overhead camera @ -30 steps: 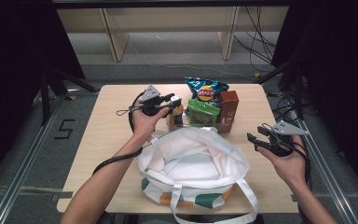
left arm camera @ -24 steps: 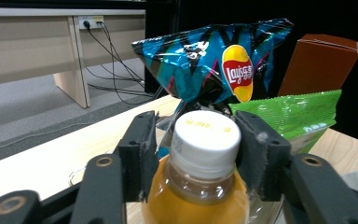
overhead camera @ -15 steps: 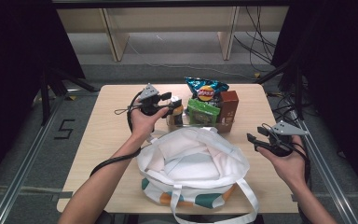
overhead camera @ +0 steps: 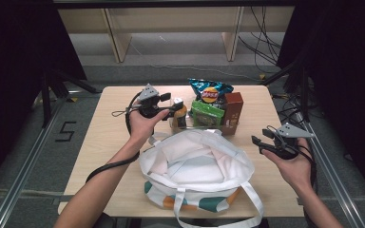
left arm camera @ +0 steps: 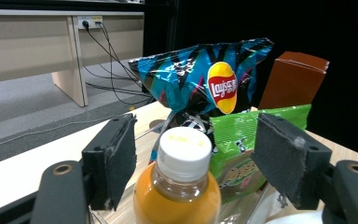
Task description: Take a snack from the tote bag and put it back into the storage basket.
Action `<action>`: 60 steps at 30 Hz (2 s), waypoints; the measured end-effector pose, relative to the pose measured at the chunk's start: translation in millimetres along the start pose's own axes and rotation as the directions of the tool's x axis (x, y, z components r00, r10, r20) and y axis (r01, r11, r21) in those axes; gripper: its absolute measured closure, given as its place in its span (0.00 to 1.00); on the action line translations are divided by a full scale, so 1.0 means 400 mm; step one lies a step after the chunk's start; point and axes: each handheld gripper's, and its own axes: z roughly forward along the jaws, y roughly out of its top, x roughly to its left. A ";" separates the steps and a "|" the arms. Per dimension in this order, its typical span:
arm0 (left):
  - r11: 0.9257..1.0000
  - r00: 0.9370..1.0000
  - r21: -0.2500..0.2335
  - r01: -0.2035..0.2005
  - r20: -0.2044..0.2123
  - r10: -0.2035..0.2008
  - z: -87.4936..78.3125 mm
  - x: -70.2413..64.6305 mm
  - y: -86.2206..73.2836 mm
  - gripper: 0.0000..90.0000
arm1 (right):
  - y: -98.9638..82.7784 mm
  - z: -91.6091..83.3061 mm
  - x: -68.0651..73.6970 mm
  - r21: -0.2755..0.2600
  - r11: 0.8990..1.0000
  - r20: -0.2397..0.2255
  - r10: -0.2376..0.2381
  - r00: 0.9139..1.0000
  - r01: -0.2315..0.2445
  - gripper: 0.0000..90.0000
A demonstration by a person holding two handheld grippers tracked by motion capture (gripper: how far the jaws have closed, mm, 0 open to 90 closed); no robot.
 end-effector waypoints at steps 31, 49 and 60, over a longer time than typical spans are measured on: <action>1.000 1.000 -0.011 -0.011 0.012 0.012 -0.159 -0.062 0.014 0.28 | -0.003 -0.001 0.009 0.001 0.999 0.005 0.044 0.999 -0.044 0.53; 1.000 1.000 -0.013 -0.011 0.013 0.011 -0.235 -0.085 -0.011 0.27 | -0.002 -0.001 0.006 0.013 1.000 -0.004 0.015 1.000 -0.015 0.53; 1.000 1.000 -0.002 -0.016 0.019 0.016 -0.264 -0.095 -0.033 0.27 | -0.002 0.000 0.006 0.001 1.000 0.004 0.009 1.000 -0.009 0.53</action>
